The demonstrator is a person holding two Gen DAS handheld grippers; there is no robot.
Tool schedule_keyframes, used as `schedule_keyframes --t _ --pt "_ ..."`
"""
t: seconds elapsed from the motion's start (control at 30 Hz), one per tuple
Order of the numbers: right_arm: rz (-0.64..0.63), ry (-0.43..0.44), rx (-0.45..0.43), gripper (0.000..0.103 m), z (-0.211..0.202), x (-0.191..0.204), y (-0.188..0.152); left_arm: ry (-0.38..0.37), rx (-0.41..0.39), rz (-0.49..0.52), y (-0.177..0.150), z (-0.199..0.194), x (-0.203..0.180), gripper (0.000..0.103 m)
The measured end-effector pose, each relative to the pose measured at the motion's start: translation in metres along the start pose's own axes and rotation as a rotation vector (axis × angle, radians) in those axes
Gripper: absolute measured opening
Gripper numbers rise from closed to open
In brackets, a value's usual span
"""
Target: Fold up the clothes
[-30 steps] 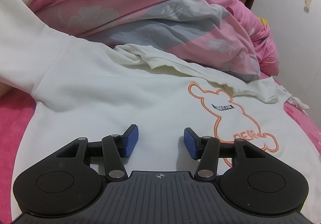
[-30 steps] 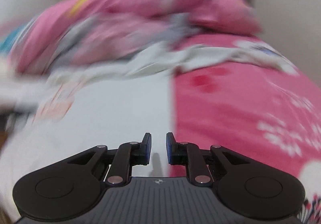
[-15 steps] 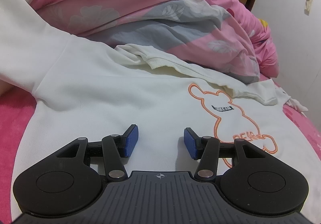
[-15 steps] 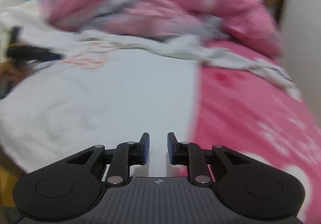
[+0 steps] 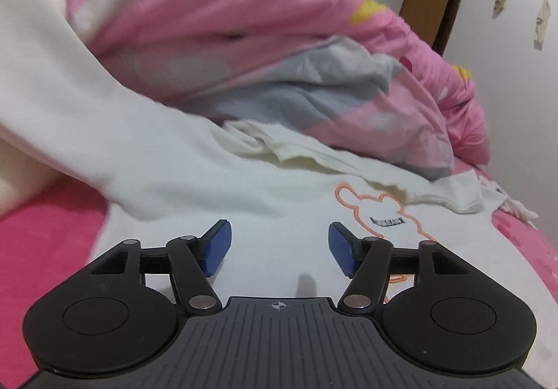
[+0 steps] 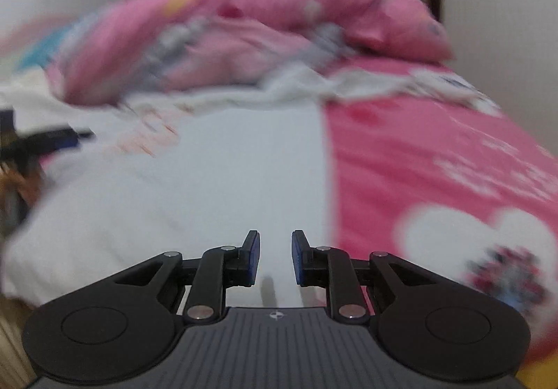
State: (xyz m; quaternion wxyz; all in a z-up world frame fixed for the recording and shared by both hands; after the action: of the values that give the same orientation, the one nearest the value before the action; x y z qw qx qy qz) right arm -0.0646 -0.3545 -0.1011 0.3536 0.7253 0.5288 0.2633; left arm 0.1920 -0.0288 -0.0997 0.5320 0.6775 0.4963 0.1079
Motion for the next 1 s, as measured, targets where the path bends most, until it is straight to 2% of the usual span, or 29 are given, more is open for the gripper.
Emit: schedule_keyframes --t 0.1,0.2,0.33,0.5,0.63,0.7,0.83,0.93,1.0 --pt "-0.011 0.115 -0.04 0.021 0.024 0.044 0.022 0.027 0.052 0.035 -0.007 -0.018 -0.008 0.064" --pt "-0.04 0.191 -0.054 0.021 0.051 0.085 0.038 0.055 0.108 0.102 -0.028 -0.037 -0.012 0.064" --pt "-0.096 0.286 0.002 0.021 0.074 0.122 0.025 0.12 0.121 0.19 -0.054 -0.061 -0.006 0.064" --pt "-0.22 0.406 -0.011 0.022 0.029 0.139 -0.02 0.083 0.072 0.201 -0.065 -0.082 0.005 0.064" --pt "-0.254 0.506 0.016 0.021 0.006 0.14 -0.028 0.078 0.058 0.198 -0.066 -0.077 0.006 0.067" --pt "-0.239 0.466 -0.021 0.021 0.004 0.137 -0.018 0.082 0.058 0.213 -0.068 -0.075 0.004 0.07" --pt "-0.099 0.292 -0.094 0.022 0.025 0.12 0.014 0.088 0.052 0.234 -0.072 -0.074 0.003 0.071" --pt "-0.136 0.174 -0.132 0.022 0.039 0.125 0.023 0.082 0.049 0.231 -0.072 -0.073 0.004 0.072" --pt "-0.195 0.139 -0.153 0.022 0.044 0.136 0.023 0.079 0.049 0.231 -0.072 -0.072 0.005 0.073"
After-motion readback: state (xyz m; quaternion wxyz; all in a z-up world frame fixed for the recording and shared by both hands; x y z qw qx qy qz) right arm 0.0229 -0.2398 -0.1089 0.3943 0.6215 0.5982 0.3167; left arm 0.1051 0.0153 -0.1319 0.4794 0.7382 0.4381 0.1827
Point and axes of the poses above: each gripper's, at about its wrist camera, not at the fingertips, and z roughly the way its jaws point, x to its left, y to its top, the point moved 1 cm from there along z, roughly the way its jaws point, and after that the axes turned 14 degrees about -y, right-handed, at the moved point
